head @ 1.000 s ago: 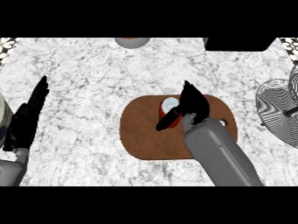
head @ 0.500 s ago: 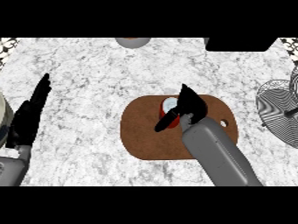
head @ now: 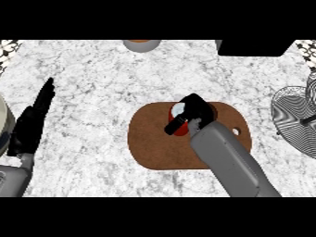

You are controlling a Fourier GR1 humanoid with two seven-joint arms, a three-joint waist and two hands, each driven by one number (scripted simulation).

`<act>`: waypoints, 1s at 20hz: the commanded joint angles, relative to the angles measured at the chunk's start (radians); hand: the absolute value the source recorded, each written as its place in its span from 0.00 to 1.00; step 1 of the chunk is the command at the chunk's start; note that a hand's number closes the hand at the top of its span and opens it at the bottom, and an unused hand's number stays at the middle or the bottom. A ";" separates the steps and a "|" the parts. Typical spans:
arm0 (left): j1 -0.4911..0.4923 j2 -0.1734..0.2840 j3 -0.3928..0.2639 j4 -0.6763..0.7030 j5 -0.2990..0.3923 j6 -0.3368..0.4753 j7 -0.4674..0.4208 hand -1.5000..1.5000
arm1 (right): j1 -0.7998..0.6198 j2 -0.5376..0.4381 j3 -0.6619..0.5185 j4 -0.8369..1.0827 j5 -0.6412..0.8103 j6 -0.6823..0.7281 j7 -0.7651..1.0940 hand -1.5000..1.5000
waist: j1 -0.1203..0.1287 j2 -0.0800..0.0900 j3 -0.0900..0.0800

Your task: Pick the can from the cutting board and place it in the tiered basket

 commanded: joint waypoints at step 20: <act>0.081 0.004 0.089 -0.004 0.004 -0.004 -0.007 0.50 | 0.439 -0.329 0.535 -0.686 0.148 0.036 -0.518 1.00 | -0.091 -0.014 0.009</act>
